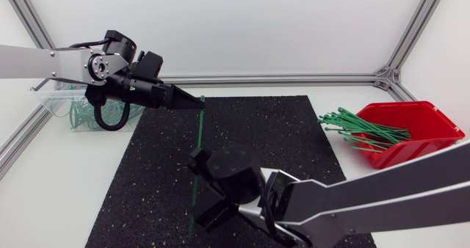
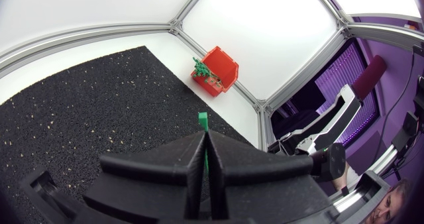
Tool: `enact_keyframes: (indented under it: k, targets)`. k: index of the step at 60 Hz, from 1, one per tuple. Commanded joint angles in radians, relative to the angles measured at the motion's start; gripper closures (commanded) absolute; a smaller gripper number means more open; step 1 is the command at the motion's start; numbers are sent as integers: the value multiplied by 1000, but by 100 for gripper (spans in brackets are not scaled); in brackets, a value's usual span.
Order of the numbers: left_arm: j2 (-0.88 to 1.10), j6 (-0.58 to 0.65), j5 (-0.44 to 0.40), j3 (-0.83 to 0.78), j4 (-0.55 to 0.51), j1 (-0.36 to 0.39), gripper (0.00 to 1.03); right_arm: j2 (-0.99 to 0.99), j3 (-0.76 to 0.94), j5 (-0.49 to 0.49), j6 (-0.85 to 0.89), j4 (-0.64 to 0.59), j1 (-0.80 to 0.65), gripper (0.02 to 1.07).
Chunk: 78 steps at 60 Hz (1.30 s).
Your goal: Take a green cable tie from the red box, thread the tail through the head to close it, then place it in the transparent bin on the left.
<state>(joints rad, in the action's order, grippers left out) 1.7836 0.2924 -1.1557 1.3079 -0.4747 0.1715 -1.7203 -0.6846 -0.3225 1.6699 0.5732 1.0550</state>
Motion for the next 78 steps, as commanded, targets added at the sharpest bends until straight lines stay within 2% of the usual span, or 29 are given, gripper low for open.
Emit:
enact_keyframes:
  k: [1,5,13,29,46,78]
  targets:
    - [30,30,-19,33,-15,-10,100,-16,28,-4,39,16,20,31]
    - [30,34,-19,33,-22,-10,100,-16,37,-1,40,22,26,37]
    - [33,39,-19,33,-27,-10,100,-18,59,19,37,39,48,56]
    - [51,67,-21,17,-41,-9,100,-68,69,22,21,91,89,57]
    - [59,86,-19,14,-51,-13,100,-99,71,30,2,96,126,61]
    - [69,119,-18,45,-108,-4,100,-119,74,68,1,86,103,61]
